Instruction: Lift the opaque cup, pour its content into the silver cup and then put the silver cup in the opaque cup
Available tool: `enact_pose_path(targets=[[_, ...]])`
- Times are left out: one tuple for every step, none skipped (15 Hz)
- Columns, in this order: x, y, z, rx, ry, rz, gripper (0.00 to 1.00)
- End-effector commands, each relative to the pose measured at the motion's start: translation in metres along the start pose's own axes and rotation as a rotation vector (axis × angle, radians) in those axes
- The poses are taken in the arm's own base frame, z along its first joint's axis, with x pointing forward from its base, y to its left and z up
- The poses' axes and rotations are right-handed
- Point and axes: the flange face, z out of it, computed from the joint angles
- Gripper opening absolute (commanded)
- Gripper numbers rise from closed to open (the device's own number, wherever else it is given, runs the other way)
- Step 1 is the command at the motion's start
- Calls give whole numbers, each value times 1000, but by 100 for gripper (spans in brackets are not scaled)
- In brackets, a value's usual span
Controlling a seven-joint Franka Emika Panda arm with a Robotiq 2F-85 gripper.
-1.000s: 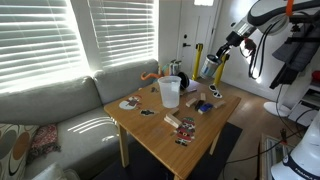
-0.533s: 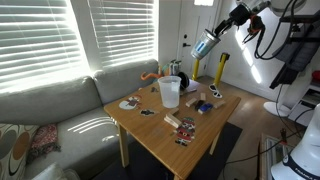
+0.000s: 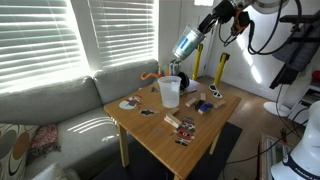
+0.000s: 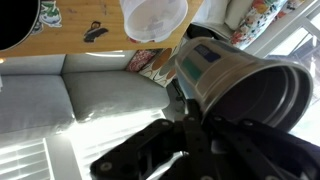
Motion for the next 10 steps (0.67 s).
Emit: enact_pose_path(targets=[[11,3,34,24,-74,33,1],[12,8,41,10,-86,37,1],[12,12,46,10,-99,43,1],[12,17,51,-4,-111,50,1],[13,21,56,-10,-120,55,1],[12,25,60,-14,-133,60,1],[11,29,66,-19,-149,68,1],[10,32,70,-18,-164,76,1],[8,36,76,-15,-184,82,1],[7,38,81,-15,-205,88,1]])
